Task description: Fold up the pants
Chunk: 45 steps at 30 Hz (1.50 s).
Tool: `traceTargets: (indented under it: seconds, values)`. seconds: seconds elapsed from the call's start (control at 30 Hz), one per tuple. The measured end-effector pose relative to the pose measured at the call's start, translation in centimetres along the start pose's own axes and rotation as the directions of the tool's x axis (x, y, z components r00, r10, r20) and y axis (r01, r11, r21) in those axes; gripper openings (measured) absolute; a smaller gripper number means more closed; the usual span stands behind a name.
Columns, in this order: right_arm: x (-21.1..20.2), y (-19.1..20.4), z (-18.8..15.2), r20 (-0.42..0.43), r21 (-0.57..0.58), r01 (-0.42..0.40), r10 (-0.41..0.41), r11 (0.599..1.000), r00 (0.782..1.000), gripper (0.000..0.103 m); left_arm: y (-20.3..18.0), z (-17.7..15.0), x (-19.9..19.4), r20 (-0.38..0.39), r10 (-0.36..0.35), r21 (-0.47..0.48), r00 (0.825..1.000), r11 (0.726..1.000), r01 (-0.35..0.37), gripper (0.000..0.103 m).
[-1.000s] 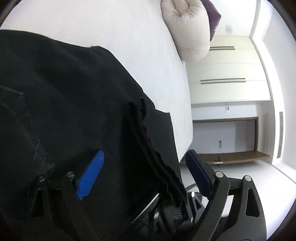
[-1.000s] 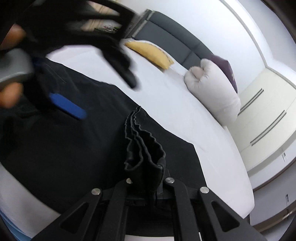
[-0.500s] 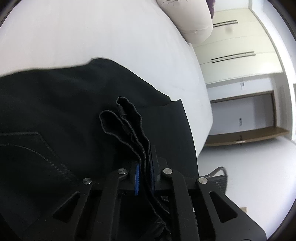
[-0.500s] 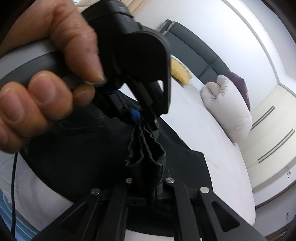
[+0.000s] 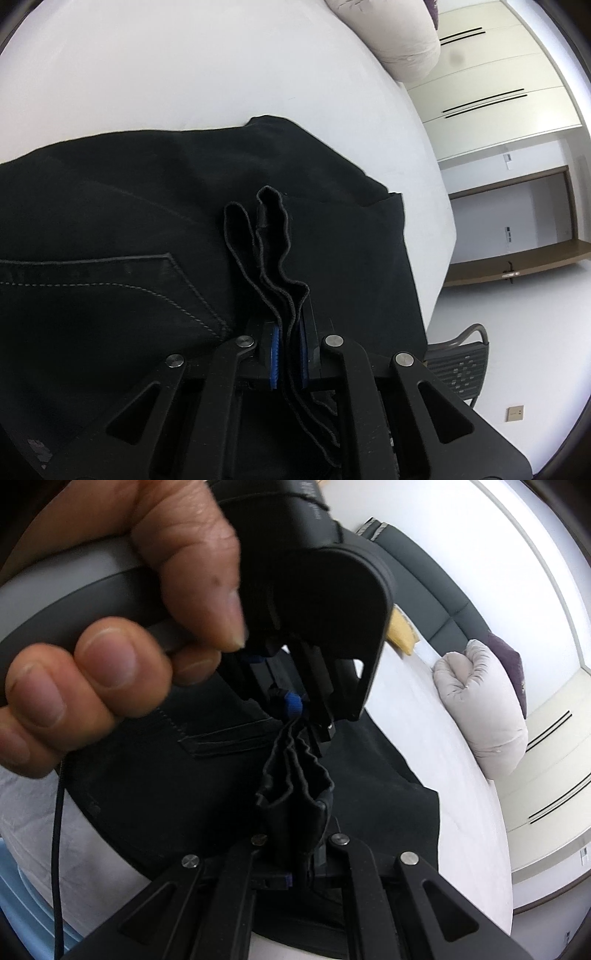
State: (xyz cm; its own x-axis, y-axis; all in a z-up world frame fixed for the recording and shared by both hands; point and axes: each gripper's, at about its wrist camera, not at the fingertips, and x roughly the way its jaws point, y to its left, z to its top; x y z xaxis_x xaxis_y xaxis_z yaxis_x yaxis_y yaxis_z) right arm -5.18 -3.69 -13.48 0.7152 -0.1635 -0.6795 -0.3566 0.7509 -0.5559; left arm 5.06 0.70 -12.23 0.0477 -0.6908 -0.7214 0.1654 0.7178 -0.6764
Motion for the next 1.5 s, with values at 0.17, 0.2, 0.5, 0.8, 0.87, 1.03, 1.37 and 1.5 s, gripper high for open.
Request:
traceTargets:
  seconds: [0.17,0.2,0.5,0.8,0.87,1.03,1.37,1.5]
  values:
    - [0.8,1.2,-0.7,-0.035,0.033,-0.050,0.051,0.998,0.998,0.012,1.6,-0.5,0.2,-0.006,-0.003,-0.006,1.000,1.000,0.003,0.008]
    - [0.8,1.1,-0.7,-0.035,0.046,-0.054,0.056,0.997,0.998,0.013,1.6,-0.6,0.0,-0.004,0.003,-0.004,1.000,1.000,-0.003,0.009]
    - [-1.7,-2.8,-2.7,0.007,0.179,-0.171,0.173,0.969,0.985,0.068,0.0,-0.9,-4.5,0.137,0.217,0.045,0.967,0.973,-0.225,0.012]
    - [-0.5,-17.5,-8.3,0.181,0.578,-0.558,0.573,0.596,0.799,0.021,-7.0,-3.6,-0.5,0.141,0.221,0.284,0.965,0.925,-0.254,0.012]
    - [1.7,-21.7,-9.8,0.282,0.623,-0.644,0.640,0.445,0.715,0.021,-6.6,-4.6,1.9,0.096,0.243,0.282,0.965,0.924,-0.260,0.012]
    - [8.5,-27.6,-11.3,0.423,0.677,-0.717,0.710,0.165,0.563,0.021,-6.4,-6.4,3.4,0.118,0.254,0.302,0.960,0.912,-0.279,0.011]
    - [19.8,-27.2,-11.7,0.383,0.797,-0.604,0.784,-0.013,0.489,0.001,-6.1,-7.1,3.5,0.131,0.260,0.318,0.957,0.903,-0.289,0.011]
    - [20.1,-27.5,-13.6,0.429,0.783,-0.619,0.778,-0.067,0.458,0.000,-5.7,-7.2,3.2,0.131,0.241,0.313,0.962,0.910,-0.271,0.011]
